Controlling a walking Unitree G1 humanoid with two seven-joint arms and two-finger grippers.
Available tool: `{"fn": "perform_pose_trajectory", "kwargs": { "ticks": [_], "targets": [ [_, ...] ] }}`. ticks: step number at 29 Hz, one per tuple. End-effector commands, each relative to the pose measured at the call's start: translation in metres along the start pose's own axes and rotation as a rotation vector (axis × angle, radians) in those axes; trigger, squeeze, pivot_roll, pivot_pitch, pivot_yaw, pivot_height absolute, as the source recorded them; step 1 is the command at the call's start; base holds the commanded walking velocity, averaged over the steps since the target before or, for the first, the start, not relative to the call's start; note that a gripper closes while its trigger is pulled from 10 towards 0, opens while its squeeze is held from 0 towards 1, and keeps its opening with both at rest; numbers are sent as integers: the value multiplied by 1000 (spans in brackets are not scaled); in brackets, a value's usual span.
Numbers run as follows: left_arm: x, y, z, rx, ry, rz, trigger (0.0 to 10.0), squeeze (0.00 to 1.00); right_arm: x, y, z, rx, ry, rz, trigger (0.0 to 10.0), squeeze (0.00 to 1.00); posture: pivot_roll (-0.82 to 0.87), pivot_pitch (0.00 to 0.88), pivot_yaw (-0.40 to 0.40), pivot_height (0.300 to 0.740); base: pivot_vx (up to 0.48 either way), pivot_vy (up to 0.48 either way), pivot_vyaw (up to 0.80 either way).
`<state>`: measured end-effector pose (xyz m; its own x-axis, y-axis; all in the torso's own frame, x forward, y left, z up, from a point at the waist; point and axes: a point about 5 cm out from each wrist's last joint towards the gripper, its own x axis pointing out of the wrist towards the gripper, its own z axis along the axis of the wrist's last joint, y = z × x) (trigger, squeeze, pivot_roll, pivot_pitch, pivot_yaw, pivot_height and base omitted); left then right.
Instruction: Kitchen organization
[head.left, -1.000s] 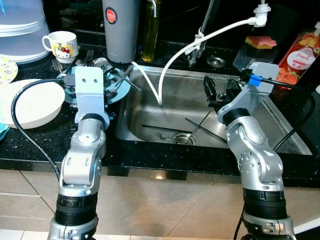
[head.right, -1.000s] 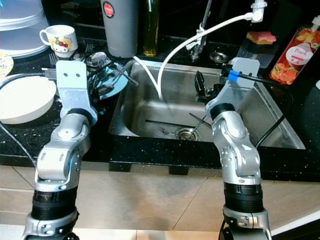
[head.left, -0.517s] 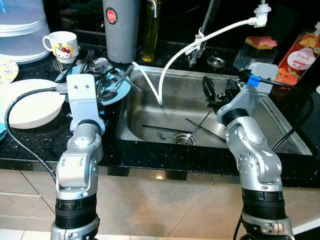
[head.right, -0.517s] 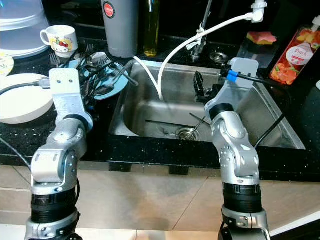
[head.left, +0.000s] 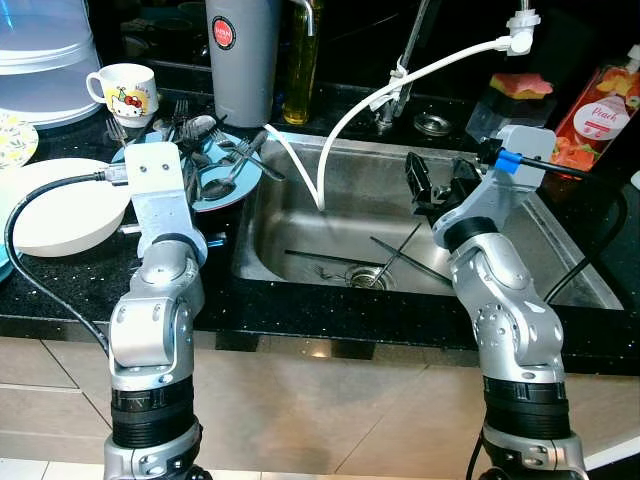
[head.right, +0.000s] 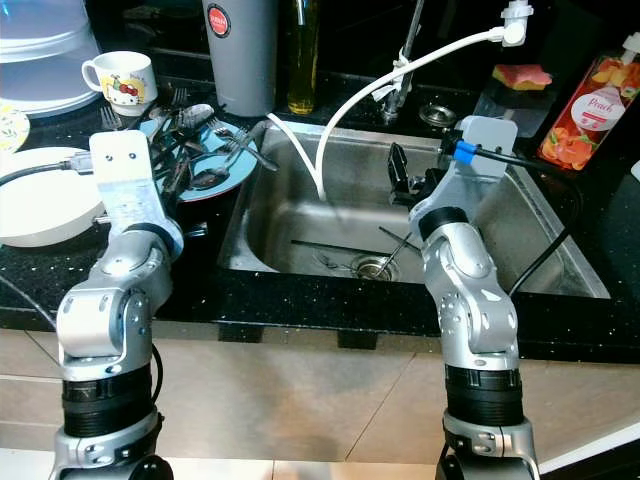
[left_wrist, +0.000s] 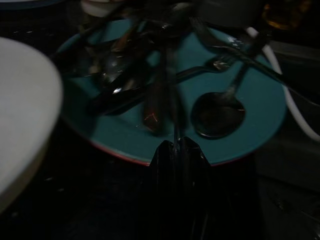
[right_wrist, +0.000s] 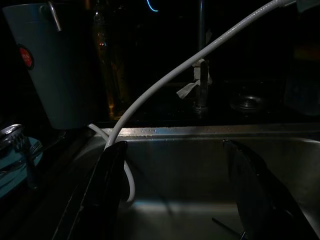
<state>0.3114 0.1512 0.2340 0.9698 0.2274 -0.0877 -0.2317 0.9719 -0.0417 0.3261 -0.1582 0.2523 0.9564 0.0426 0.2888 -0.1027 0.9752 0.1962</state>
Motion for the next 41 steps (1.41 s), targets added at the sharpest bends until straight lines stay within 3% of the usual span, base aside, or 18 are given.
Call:
{"fn": "perform_pose_trajectory", "kwargs": {
  "ticks": [1,10,11,12,22,24,28,32,33,37,41],
  "targets": [
    [2,-2,-10,24,49,-1,0,0,0,-3,-2,2,17,-12,10000,0,224,57,-85,740,0,0,0],
    [-2,-13,12,113,-142,-67,235,0,0,-3,-2,1,17,-11,10000,0,225,56,-87,740,0,0,0],
    [-3,-14,13,117,-154,-72,6157,0,0,-3,-2,2,17,-11,10000,0,225,56,-87,740,0,0,0],
    [-4,-18,17,132,-189,-95,10000,0,1,-3,-2,2,16,-11,10000,0,224,54,-88,740,0,0,0],
    [-6,-28,32,233,-333,-140,10000,0,2,-2,-1,3,12,-11,10000,0,225,49,-89,740,0,0,0],
    [-8,-35,38,274,-403,-185,10000,0,2,-2,-1,4,10,-11,10000,0,224,46,-88,740,0,0,0],
    [-13,-50,41,274,-439,-320,10000,0,3,-3,0,2,6,-12,10000,0,223,41,-86,740,0,0,0],
    [-17,-69,29,247,-347,-550,10000,0,3,-3,1,1,2,-14,10000,0,218,31,-85,740,0,0,0],
    [-15,-74,20,200,-243,-622,10000,0,4,-3,1,1,-1,-15,10000,0,216,26,-84,740,0,0,0],
    [-16,-80,12,148,-152,-716,10000,0,4,-4,2,-1,-6,-17,10000,0,213,22,-84,740,0,0,0],
    [-16,-80,9,165,-143,-744,10000,0,4,-5,3,-3,-6,-19,10000,0,213,20,-85,740,0,0,0]
  ]
}}
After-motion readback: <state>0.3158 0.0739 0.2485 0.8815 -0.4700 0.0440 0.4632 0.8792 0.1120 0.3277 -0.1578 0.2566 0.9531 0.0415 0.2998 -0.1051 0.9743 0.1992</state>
